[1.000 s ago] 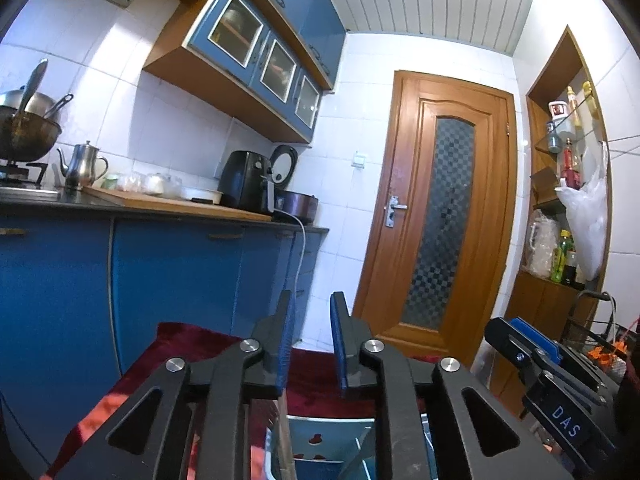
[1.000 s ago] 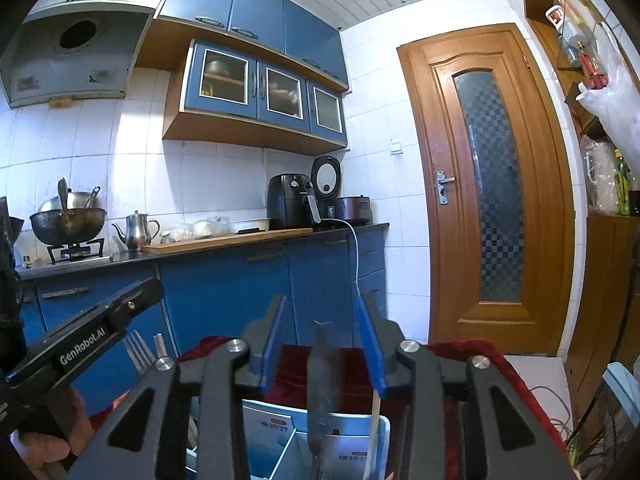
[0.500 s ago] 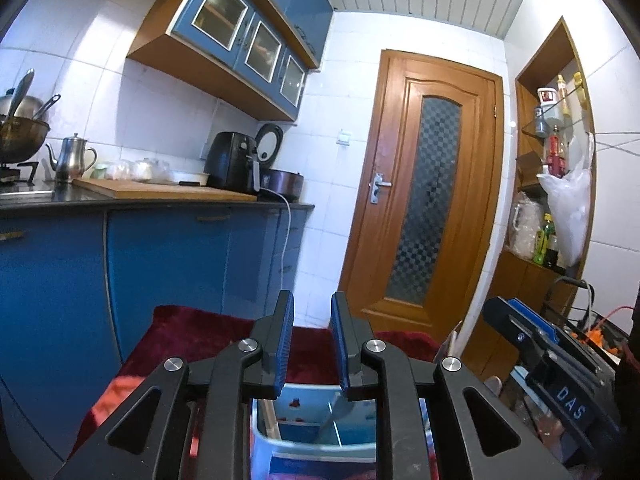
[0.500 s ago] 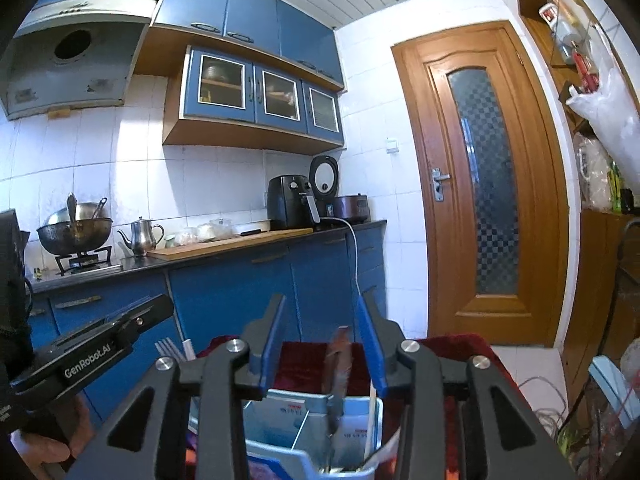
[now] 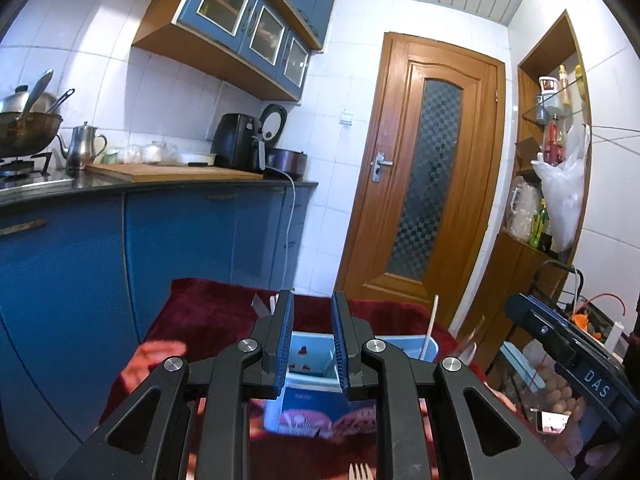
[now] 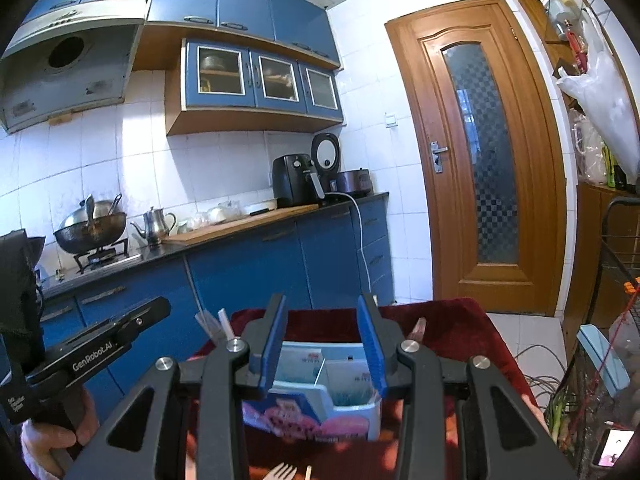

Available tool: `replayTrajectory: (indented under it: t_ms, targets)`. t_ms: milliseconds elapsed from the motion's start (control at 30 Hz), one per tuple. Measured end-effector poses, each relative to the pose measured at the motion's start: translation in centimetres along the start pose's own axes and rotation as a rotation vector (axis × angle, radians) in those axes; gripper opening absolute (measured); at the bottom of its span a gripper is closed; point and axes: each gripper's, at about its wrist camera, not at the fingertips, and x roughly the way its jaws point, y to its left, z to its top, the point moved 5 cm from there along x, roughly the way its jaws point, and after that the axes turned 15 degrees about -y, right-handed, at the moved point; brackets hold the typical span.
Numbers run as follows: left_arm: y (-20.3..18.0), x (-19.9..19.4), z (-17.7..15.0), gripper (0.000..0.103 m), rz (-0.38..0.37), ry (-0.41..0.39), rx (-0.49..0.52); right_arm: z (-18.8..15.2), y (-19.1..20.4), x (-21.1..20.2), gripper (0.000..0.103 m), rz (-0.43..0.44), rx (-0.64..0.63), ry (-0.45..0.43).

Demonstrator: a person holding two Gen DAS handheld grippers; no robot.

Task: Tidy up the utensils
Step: 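Move both tools back over the white fork and wooden chopstick on the blanket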

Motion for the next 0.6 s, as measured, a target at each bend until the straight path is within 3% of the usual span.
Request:
replayTrajectory:
  t_ms: [600]
  targets:
    - [-0.1,-3.8,-3.4,0.019,-0.015,0.174,0.01,-4.0,-0.4,-4.2,0.039,-0.056,0.029,0.158]
